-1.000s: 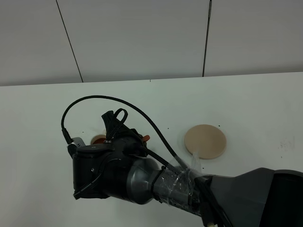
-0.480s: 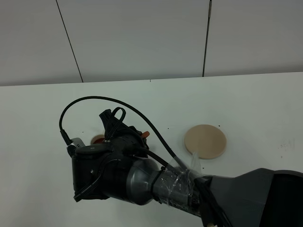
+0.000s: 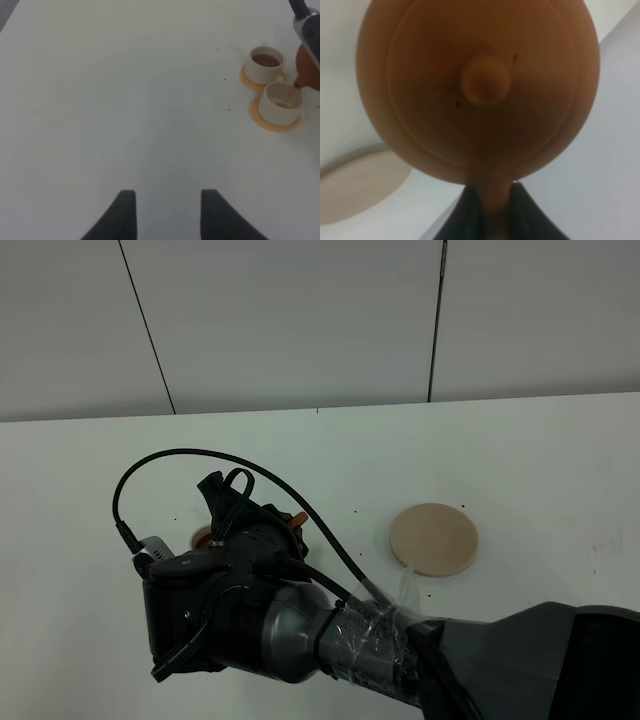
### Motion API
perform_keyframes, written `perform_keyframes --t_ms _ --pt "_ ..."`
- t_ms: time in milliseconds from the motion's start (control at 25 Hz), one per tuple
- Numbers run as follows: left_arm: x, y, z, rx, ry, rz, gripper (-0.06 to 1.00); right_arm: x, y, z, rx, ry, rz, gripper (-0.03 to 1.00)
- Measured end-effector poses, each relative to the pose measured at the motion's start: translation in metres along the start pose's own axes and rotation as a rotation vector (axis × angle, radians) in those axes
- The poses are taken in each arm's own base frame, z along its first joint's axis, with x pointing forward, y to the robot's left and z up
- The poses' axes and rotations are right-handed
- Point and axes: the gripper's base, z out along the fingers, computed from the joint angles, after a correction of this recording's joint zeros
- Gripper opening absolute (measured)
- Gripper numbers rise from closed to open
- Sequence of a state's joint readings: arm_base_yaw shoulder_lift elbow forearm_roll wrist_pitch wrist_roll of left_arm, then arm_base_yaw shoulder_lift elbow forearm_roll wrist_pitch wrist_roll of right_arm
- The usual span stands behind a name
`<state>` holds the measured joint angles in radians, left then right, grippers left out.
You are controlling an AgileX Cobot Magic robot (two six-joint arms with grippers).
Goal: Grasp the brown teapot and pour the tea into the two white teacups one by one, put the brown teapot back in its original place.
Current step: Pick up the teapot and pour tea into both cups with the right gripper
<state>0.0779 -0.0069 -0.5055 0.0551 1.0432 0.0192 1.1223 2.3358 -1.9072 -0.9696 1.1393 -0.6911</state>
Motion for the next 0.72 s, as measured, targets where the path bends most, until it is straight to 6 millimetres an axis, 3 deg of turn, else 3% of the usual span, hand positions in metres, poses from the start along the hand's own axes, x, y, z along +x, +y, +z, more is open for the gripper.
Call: perform_keyframes --t_ms 720 --pt "0.0000 0.0000 0.0000 0.000 0.000 0.000 0.37 -0.0005 -0.0032 -0.0017 0.040 0.011 -0.064 0.09"
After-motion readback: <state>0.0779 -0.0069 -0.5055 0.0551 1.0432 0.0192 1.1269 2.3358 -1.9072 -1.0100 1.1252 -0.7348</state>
